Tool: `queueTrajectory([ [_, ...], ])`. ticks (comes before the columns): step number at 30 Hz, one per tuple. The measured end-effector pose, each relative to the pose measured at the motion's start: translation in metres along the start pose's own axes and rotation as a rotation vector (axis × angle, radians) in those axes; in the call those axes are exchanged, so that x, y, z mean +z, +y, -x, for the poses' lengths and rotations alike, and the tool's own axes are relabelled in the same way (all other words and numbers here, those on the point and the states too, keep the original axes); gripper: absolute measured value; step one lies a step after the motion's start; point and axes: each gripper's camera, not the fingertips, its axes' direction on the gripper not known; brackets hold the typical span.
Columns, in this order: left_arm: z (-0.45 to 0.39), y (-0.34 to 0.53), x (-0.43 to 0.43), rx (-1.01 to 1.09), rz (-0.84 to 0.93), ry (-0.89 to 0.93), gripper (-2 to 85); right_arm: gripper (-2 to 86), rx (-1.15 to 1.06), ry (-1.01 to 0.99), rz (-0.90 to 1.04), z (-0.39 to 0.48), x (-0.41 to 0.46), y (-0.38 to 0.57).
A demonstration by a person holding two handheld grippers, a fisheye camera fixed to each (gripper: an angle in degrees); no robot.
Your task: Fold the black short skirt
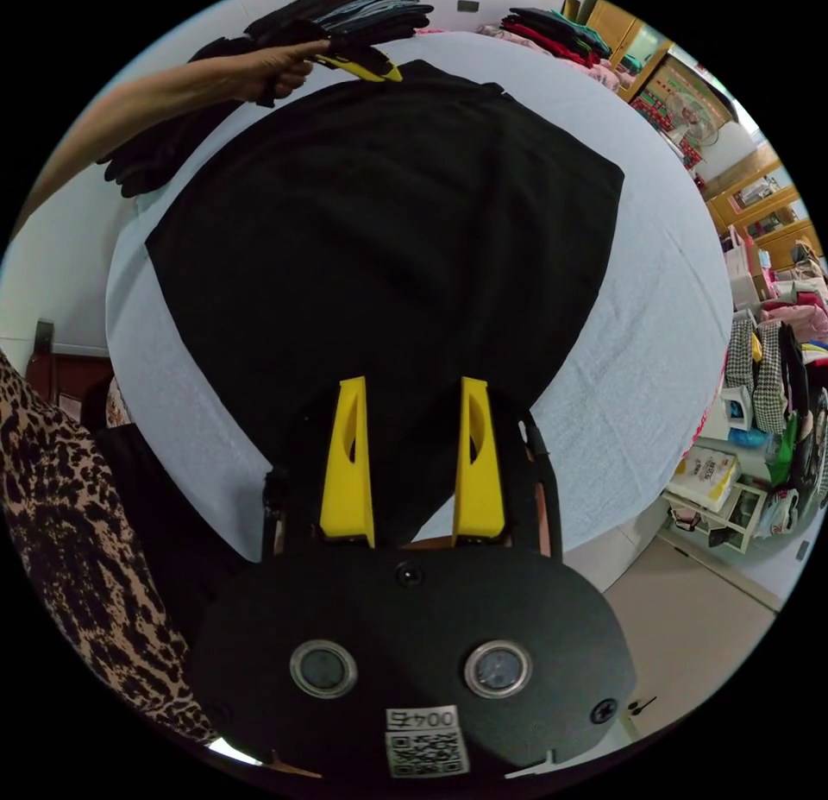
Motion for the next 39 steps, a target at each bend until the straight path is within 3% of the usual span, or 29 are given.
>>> queueTrajectory([
  [3,0.015,0.006,-0.01,-0.075,-0.028,0.064,12.2,15.6,-0.007,-0.002,0.013,0.006,0.002,-0.004],
  [10,-0.001,0.086,-0.075,-0.024,-0.186,0.193,12.1,15.6,0.0,-0.001,0.045,0.021,0.007,-0.016],
  [23,-0.048,0.304,-0.082,-0.141,-0.092,0.371,10.5,14.3,-0.03,0.008,0.105,0.038,0.018,-0.034],
  [39,-0.075,0.349,-0.065,-0.08,-0.049,0.399,9.7,14.2,-0.026,0.007,0.209,0.038,0.033,-0.049],
])
